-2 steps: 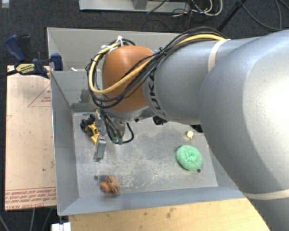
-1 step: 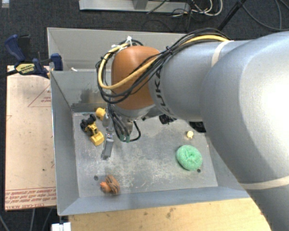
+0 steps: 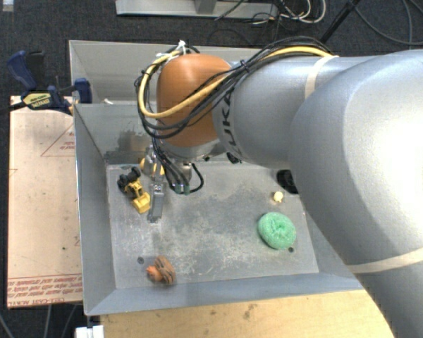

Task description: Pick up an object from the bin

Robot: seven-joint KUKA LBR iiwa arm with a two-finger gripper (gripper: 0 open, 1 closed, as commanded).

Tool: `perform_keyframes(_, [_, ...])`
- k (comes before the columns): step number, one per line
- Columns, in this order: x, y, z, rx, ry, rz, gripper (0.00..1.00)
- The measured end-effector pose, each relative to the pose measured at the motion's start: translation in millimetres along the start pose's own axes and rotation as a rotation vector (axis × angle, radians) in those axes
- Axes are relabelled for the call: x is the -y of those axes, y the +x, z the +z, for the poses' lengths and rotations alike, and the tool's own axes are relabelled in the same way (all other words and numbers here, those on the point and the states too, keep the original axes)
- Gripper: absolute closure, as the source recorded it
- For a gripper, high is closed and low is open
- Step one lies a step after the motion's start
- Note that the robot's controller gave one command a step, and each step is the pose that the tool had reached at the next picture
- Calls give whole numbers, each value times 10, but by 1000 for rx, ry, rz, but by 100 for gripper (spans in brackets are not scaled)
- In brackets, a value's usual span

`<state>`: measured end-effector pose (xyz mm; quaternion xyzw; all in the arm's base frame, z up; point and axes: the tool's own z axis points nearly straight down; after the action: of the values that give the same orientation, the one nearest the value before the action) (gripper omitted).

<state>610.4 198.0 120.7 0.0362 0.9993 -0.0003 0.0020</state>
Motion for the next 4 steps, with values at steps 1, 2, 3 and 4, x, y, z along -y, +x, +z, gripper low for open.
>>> perform_keyframes(1, [-170, -121, 376, 4, -5, 6, 0])
perform_keyframes(2, [-144, -297, 275, -1, -3, -167, 100])
perform_keyframes(3, [-144, -296, 276, -1, -3, -167, 100])
perform_keyframes(4, [-266, -349, 347, 2, -2, -252, 100])
